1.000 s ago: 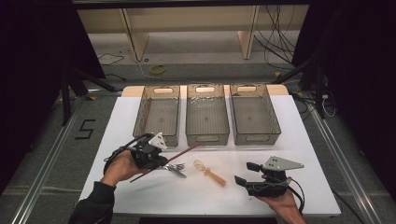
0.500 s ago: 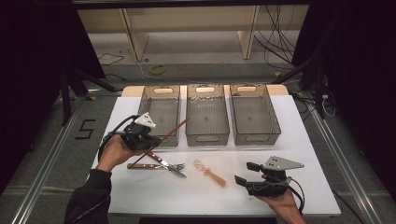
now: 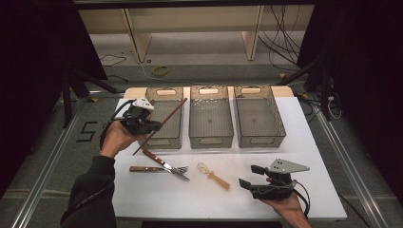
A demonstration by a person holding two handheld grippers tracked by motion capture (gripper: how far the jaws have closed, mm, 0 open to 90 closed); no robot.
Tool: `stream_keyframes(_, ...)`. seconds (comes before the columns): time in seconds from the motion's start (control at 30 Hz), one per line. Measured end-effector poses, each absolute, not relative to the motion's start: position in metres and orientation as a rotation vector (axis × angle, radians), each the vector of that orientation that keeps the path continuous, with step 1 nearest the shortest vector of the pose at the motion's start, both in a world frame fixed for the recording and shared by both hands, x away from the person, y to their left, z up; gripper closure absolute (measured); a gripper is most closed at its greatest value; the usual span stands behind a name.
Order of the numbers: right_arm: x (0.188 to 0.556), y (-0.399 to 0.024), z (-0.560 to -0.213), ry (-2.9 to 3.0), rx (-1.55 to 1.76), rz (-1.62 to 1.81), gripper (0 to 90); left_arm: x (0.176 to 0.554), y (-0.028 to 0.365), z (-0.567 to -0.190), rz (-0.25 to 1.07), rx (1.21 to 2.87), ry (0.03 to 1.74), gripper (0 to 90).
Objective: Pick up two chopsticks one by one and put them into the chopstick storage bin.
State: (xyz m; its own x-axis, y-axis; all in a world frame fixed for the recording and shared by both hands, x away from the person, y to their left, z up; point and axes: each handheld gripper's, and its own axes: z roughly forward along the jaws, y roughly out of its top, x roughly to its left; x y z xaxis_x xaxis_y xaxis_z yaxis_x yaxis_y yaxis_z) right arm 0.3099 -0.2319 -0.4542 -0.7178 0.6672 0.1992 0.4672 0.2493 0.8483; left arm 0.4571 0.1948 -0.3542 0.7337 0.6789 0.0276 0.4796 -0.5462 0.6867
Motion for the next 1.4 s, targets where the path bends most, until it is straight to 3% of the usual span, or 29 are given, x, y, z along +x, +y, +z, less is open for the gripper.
stream_keyframes(0.6, 0.310, -0.232, -0.454, 2.316, 1.071, 1.466, 28.1, 0.504, 0.199, -0.340, 0.470, 2.150, 0.989, 83.8)
stream_keyframes(1.4, 0.310, -0.232, -0.455, 2.320, 1.070, 1.466, 28.2, 0.524, 0.211, -0.382, 0.484, 2.038, 1.119, 83.5)
